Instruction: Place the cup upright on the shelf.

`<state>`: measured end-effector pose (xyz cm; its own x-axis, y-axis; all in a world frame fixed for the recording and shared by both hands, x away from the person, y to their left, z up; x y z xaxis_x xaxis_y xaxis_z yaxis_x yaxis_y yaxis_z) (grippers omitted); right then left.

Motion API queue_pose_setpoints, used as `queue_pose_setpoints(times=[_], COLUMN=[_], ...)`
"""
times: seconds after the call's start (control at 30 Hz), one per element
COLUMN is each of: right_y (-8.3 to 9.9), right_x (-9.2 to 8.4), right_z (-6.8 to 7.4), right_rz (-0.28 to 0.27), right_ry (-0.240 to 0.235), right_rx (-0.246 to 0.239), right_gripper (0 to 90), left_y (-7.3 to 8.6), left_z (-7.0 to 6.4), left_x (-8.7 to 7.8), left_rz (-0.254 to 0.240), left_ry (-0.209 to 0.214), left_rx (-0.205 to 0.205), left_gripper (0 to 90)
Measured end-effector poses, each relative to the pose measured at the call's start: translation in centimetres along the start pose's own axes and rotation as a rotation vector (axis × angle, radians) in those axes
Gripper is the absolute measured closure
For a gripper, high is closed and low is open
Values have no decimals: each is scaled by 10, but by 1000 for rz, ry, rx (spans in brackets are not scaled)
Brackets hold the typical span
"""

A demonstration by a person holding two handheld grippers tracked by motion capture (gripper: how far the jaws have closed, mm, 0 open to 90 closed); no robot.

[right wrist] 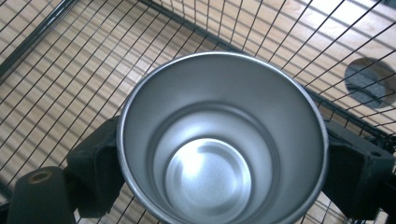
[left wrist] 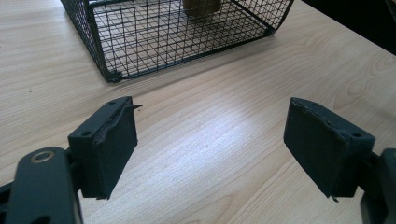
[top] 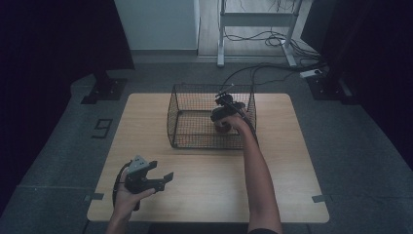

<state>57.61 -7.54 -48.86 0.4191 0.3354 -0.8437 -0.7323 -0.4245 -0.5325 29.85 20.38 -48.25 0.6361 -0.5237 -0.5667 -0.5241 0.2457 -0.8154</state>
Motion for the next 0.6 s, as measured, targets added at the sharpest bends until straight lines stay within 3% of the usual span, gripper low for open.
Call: queue_pose_setpoints(times=[0.17, 0.37, 0.57, 0.6], right_y=[2, 3, 2, 2], right_x=[-6, -18, -33, -39], right_z=[-1, 0, 1, 3], right_rz=[9, -33, -96, -129], right_ry=[-9, 2, 2, 2], right_rx=[6, 6, 3, 9], right_gripper=[110, 117, 118, 120], left_y=[0, 0, -1, -1], left_z=[-1, -3, -4, -4], left_x=[1, 1, 2, 2], left_rz=[2, 3, 4, 5], left_ry=[2, 3, 3, 3], left_rx=[3, 7, 9, 9], left_gripper=[176, 176, 176, 176])
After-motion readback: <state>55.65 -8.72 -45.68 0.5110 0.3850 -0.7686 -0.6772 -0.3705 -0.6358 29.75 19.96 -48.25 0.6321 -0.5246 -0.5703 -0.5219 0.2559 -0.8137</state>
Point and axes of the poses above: each handheld gripper's, and its own axes: x roughly forward along the jaws, y roughly out of its underside, z roughly to its left, the point moved 3 cm from there along x, roughly forward along the jaws, and after that the axes turned 4 degrees about -y, right-handed, at the moved point
